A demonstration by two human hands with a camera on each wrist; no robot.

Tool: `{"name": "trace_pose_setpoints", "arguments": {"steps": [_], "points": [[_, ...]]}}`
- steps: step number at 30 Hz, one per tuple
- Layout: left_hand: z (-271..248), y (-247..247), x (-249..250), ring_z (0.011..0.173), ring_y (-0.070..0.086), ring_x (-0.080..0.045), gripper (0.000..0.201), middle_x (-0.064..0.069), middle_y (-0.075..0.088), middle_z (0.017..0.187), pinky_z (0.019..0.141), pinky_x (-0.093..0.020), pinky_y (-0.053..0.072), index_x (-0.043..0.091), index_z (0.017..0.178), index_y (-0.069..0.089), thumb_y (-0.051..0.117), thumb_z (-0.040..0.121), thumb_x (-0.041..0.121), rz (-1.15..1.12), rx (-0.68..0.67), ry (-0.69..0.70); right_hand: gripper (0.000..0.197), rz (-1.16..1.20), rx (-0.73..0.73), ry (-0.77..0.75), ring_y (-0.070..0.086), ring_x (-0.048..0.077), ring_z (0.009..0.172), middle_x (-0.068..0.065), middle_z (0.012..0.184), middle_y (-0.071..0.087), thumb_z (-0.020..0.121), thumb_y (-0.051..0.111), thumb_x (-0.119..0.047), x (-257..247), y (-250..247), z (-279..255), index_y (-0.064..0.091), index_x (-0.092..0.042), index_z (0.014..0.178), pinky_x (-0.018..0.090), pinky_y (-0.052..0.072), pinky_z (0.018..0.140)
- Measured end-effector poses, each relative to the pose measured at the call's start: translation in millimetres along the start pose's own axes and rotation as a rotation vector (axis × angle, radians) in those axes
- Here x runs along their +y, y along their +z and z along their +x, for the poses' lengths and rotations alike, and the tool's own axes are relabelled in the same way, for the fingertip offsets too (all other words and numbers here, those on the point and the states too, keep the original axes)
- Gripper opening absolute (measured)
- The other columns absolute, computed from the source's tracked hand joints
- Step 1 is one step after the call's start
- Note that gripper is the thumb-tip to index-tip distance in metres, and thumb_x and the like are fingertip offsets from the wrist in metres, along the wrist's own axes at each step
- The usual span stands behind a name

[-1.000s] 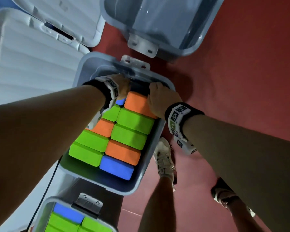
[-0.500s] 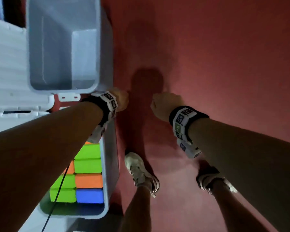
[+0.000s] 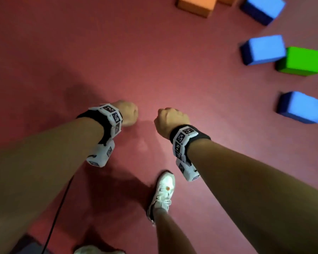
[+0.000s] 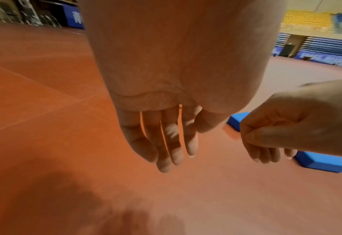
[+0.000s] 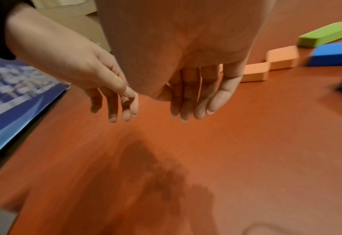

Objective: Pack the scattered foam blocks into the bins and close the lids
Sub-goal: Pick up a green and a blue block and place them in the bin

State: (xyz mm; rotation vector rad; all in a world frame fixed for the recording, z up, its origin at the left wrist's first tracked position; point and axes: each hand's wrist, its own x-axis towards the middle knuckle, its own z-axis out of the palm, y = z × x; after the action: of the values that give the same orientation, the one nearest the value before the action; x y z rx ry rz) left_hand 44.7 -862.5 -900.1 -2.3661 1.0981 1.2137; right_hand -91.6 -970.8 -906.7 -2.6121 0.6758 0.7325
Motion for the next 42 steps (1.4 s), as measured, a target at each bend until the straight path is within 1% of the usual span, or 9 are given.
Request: {"name": "trace_pose_setpoints", "arguments": {"steps": [4,8,15,17,22,25,28,33,42], "points": [[36.4,-49.0,126.7,0.096,0.062,-0.028,0.032,-0.003,0.067,0.107,0.086,-0.036,0.051,0.02,0.103,0.066,0.036,0.094,0.023,0.077,0.016,0.178,0.036,0.092,0.025,0.157,0.06,0.034,0.107,0.011,0.12,0.062,0.097,0.04,-0.032,123.6,-31.8,-17.5,0.06,-0.013,0.119,0.038,0.044,0.08],[60.9,-82.6,225.0,0.09,0.062,-0.03,0.03,-0.009,0.067,0.103,0.073,-0.033,0.048,0.012,0.102,0.066,0.037,0.095,0.018,0.232,-0.02,0.27,0.035,0.145,0.069,0.263,0.06,0.034,0.107,0.011,0.12,0.062,0.098,0.04,-0.033,214.6,-52.7,-40.5,0.06,-0.013,0.119,0.04,0.046,0.081],[131.7,-124.8,371.0,0.094,0.064,-0.034,0.031,-0.013,0.068,0.106,0.085,-0.041,0.055,0.012,0.103,0.066,0.039,0.094,0.022,0.419,0.018,0.406,0.031,0.204,0.096,0.444,0.061,0.034,0.101,0.01,0.114,0.063,0.096,0.042,-0.032,361.8,-71.0,-67.4,0.062,-0.014,0.111,0.037,0.042,0.073],[152.9,-140.8,412.0,0.102,0.063,-0.035,0.031,-0.013,0.067,0.111,0.086,-0.037,0.052,0.008,0.108,0.066,0.039,0.096,0.019,0.495,0.004,0.435,0.032,0.218,0.095,0.484,0.061,0.035,0.102,0.011,0.115,0.063,0.096,0.042,-0.032,399.3,-78.0,-68.1,0.062,-0.013,0.111,0.037,0.041,0.073],[230.5,-192.0,522.7,0.101,0.063,-0.035,0.034,-0.013,0.067,0.114,0.092,-0.043,0.053,0.013,0.11,0.066,0.039,0.093,0.025,0.51,0.03,0.519,0.031,0.287,0.114,0.59,0.062,0.036,0.099,0.012,0.113,0.063,0.095,0.043,-0.031,503.7,-107.2,-44.0,0.062,-0.012,0.11,0.037,0.042,0.072],[270.5,-216.4,584.1,0.107,0.061,-0.034,0.037,-0.013,0.065,0.121,0.095,-0.04,0.05,0.01,0.117,0.064,0.037,0.096,0.025,0.497,0.029,0.548,0.03,0.346,0.08,0.645,0.062,0.035,0.1,0.011,0.115,0.063,0.095,0.044,-0.029,556.4,-117.3,-25.7,0.061,-0.012,0.111,0.035,0.04,0.071],[299.6,-235.0,622.1,0.109,0.06,-0.034,0.035,-0.014,0.064,0.121,0.095,-0.04,0.049,0.011,0.116,0.063,0.038,0.096,0.027,0.501,0.024,0.565,0.03,0.371,0.038,0.645,0.059,0.035,0.105,0.011,0.119,0.06,0.095,0.046,-0.028,599.9,-123.5,-7.6,0.057,-0.01,0.116,0.037,0.039,0.072],[338.5,-245.5,669.7,0.105,0.06,-0.035,0.032,-0.015,0.062,0.117,0.08,-0.037,0.049,0.01,0.113,0.061,0.04,0.096,0.027,0.737,0.016,0.619,0.029,0.4,-0.002,0.639,0.053,0.034,0.112,0.011,0.122,0.055,0.094,0.048,-0.025,661.2,-135.8,9.5,0.055,-0.011,0.118,0.038,0.039,0.076],[404.1,-250.3,799.8,0.11,0.058,-0.037,0.033,-0.018,0.061,0.121,0.086,-0.041,0.047,0.006,0.116,0.061,0.041,0.098,0.026,0.749,-0.044,0.562,0.036,0.449,-0.038,0.744,0.047,0.03,0.115,0.007,0.127,0.045,0.094,0.051,-0.027,791.8,-121.7,36.6,0.045,-0.015,0.128,0.037,0.036,0.071]]}}
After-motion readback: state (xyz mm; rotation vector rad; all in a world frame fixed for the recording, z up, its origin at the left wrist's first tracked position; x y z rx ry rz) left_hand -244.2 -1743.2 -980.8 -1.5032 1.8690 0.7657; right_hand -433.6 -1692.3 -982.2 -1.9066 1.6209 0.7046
